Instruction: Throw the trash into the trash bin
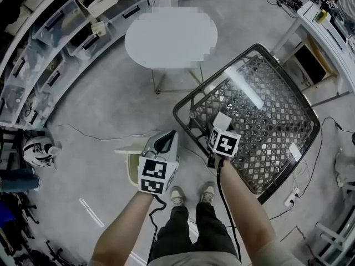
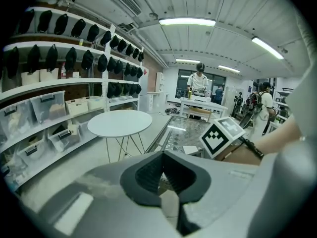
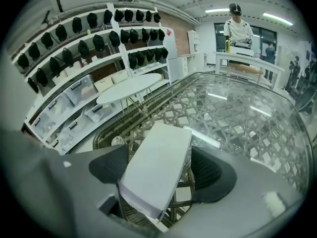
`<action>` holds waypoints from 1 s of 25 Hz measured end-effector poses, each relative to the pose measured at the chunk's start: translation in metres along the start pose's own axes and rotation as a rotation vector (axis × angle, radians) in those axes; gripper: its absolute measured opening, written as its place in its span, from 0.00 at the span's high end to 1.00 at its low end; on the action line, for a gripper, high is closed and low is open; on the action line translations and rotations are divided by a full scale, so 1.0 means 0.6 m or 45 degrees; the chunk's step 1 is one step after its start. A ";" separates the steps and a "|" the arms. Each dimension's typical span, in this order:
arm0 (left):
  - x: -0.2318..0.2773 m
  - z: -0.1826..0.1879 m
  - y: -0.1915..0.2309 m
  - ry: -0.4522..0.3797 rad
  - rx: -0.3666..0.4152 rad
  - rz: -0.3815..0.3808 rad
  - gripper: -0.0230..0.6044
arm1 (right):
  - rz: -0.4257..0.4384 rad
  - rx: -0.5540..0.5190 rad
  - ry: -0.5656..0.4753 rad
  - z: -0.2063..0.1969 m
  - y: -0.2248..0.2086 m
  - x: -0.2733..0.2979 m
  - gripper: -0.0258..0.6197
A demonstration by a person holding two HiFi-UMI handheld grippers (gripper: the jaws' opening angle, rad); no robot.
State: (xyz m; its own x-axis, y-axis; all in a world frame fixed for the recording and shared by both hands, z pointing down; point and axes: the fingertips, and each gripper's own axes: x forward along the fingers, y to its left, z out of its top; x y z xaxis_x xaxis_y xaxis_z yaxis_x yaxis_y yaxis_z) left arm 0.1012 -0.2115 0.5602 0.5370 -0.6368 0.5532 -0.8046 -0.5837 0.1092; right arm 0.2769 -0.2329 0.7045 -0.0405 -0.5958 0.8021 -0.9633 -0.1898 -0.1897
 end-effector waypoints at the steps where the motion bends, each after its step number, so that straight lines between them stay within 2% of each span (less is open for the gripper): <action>1: -0.002 -0.004 0.002 0.004 -0.004 0.000 0.96 | -0.002 -0.006 -0.004 0.001 0.001 0.000 0.34; 9: -0.023 -0.030 0.008 0.022 -0.010 0.008 0.96 | 0.000 -0.038 -0.051 0.017 -0.006 -0.016 0.40; 16: -0.071 -0.001 0.035 -0.020 -0.015 0.067 0.96 | 0.093 -0.101 -0.188 0.089 0.020 -0.108 0.41; 22: -0.122 0.053 0.042 -0.090 -0.029 0.113 0.96 | 0.135 -0.414 -0.403 0.167 0.066 -0.231 0.41; 25: -0.155 0.090 0.046 -0.142 -0.032 0.146 0.96 | 0.180 -0.518 -0.503 0.198 0.095 -0.298 0.41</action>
State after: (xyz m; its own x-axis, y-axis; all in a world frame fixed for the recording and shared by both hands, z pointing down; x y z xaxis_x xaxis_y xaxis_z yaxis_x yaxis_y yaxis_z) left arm 0.0430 -0.1956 0.4671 0.4647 -0.7514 0.4684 -0.8678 -0.4917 0.0721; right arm 0.2607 -0.2302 0.4831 -0.1490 -0.8541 0.4982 -0.9834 0.1809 0.0160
